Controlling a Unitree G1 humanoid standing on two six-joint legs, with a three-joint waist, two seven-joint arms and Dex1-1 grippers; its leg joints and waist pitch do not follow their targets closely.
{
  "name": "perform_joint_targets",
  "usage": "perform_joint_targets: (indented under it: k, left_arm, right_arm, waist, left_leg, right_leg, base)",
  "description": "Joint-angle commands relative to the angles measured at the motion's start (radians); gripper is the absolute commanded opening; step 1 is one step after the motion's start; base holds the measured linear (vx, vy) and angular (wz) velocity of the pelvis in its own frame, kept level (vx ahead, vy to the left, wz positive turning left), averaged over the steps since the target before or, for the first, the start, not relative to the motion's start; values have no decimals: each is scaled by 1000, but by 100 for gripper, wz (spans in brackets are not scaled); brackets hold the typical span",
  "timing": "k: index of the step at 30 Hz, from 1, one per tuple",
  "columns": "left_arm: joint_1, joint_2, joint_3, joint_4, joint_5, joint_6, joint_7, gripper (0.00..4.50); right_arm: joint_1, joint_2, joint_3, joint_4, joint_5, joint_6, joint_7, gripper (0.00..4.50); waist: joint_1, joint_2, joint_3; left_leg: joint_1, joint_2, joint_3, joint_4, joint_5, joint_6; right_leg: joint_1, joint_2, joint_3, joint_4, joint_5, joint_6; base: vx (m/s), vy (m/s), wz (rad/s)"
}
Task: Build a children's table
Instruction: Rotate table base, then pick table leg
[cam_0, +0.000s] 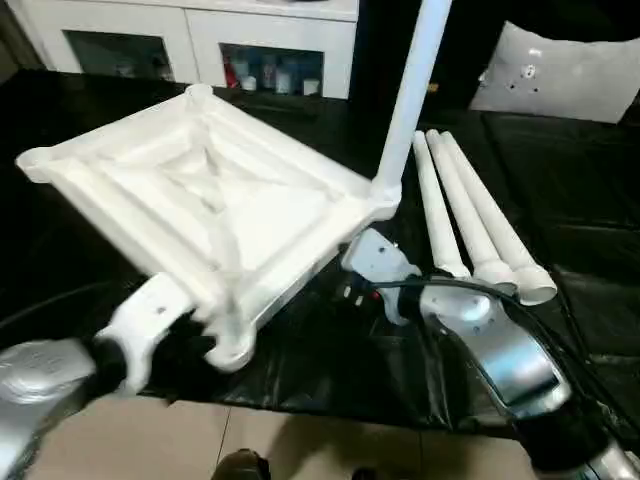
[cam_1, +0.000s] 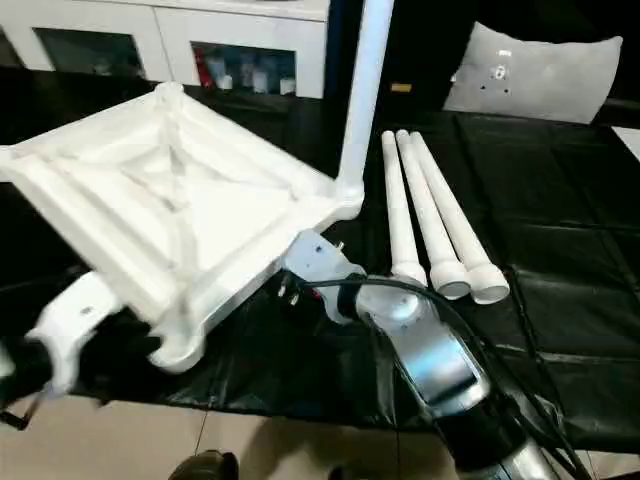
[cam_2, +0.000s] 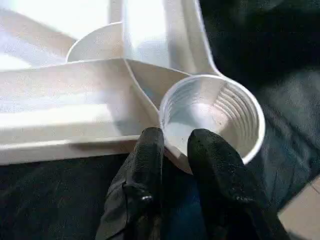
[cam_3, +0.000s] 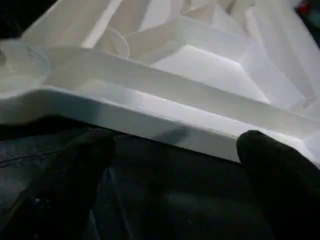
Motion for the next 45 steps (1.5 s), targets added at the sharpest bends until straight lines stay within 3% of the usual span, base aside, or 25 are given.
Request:
perform_joint_targets:
  k: [1,4,6,11,13,16,18,22,25,26,30,31,32,34,37,38,40,43,45]
  left_arm:
    - [-18,-21,-47,26,3,-11,0,109]
    - [-74,-78,-115,89,21,-59,6,109]
    - [-95,-107,-138,116,30,-77,16,109]
    - [-142,-166,-207,197,68,-124,36,109]
    - [-169,-195,-231,248,91,-156,50,109]
    - [-236,-295,-253,350,106,-228,87,109]
    - [-249,-315,-258,370,107,-241,91,109]
    - [-299,-393,-268,452,102,-281,108,109]
    - [-312,-418,-252,472,101,-311,123,109]
    - [-290,-446,-191,430,67,-321,152,109]
    - [-221,-461,-121,322,49,-340,199,109]
    - [-189,-483,-80,272,38,-330,239,109]
    - [-168,-499,-52,240,30,-322,267,109]
    - [-116,-546,4,152,7,-345,321,109]
    - [-87,-582,29,107,20,-345,382,109]
    - [-79,-589,32,94,31,-338,401,109]
    - [-71,-587,32,80,42,-315,421,109]
    - [-58,-578,54,46,-6,-250,403,139]
    - [-56,-529,39,27,-25,-205,356,139]
  right_arm:
    - [16,-9,-34,-35,-3,27,-23,450]
    - [57,3,-79,-89,-3,63,-73,450]
    - [71,11,-98,-110,0,78,-92,450]
    - [111,19,-127,-160,10,114,-121,450]
    - [125,22,-134,-175,12,123,-133,450]
    - [149,51,-159,-208,31,148,-163,450]
    - [154,59,-166,-214,36,156,-170,450]
    - [163,84,-191,-231,42,174,-202,450]
    - [165,108,-210,-235,43,179,-234,450]
    - [167,134,-230,-243,50,170,-258,450]
    - [187,175,-257,-266,69,176,-296,450]
    - [201,196,-268,-276,79,184,-314,450]
    - [211,209,-275,-282,86,190,-325,450]
    - [254,208,-252,-274,73,154,-333,450]
    - [252,215,-244,-251,53,145,-356,450]
    - [239,223,-248,-238,48,147,-369,450]
    - [205,233,-264,-214,40,166,-391,450]
    - [130,228,-292,-152,18,231,-429,450]
    - [69,219,-319,-85,8,288,-457,450]
  waist:
    - [-6,12,-43]
    - [-4,13,-47]
    - [-7,11,-49]
    - [-5,8,-50]
    - [-7,4,-50]
    - [-7,0,-51]
    - [-5,-3,-53]
    - [-11,0,-55]
    - [-13,2,-59]
    - [-14,5,-64]
    - [-22,7,-68]
    - [-20,22,-71]
    - [-26,16,-68]
    - [-26,18,-64]
    - [-25,16,-55]
    - [-24,14,-50]
    - [-28,11,-48]
    - [-28,14,-51]
    - [-29,15,-55]
  left_leg:
    - [17,48,-16,-88,-368,-33]
    - [28,48,-14,-85,-375,-34]
    - [19,48,-14,-88,-352,-30]
    - [24,48,-8,-84,-326,-19]
    - [17,48,-9,-86,-310,-15]
    - [21,46,-5,-83,-304,-10]
    - [16,47,-8,-84,-290,-10]
    - [15,48,-7,-84,-261,-4]
    - [12,49,-6,-82,-228,0]
    - [9,48,-5,-78,-193,7]
    - [2,49,-5,-74,-122,25]
    - [4,51,-7,-72,-122,24]
    - [2,54,-5,-72,-140,29]
    - [6,54,-3,-74,-164,31]
    - [9,54,-2,-79,-234,19]
    - [14,51,-3,-81,-291,4]
    - [14,51,-7,-84,-317,-14]
    - [17,48,-8,-82,-319,-31]
    - [16,45,-9,-81,-297,-38]
  right_leg:
    - [21,-80,71,-110,-398,-111]
    - [13,-80,78,-114,-411,-104]
    - [19,-78,77,-110,-362,-106]
    - [16,-78,80,-112,-340,-111]
    - [22,-77,78,-112,-334,-106]
    - [19,-79,80,-117,-355,-99]
    - [25,-82,78,-116,-355,-90]
    - [25,-81,77,-114,-294,-108]
    - [29,-80,77,-107,-221,-126]
    - [34,-81,76,-100,-149,-144]
    - [42,-76,71,-85,4,-182]
    - [44,-79,70,-79,23,-193]
    - [48,-81,70,-85,33,-209]
    - [44,-78,70,-91,-12,-214]
    - [39,-77,71,-104,-136,-190]
    - [33,-77,73,-114,-260,-152]
    - [29,-76,72,-116,-322,-124]
    - [24,-74,74,-117,-338,-97]
    - [24,-70,73,-110,-296,-101]
  base:
    - [0,0,0]
    - [0,0,0]
    - [0,0,0]
    - [0,0,0]
    - [0,0,0]
    - [0,0,0]
    - [0,0,0]
    - [0,0,0]
    - [0,0,0]
    - [0,0,0]
    - [0,0,0]
    - [0,0,0]
    - [0,0,0]
    - [0,0,0]
    - [0,0,0]
    - [0,0,0]
    - [0,0,0]
    - [0,0,0]
    - [0,0,0]
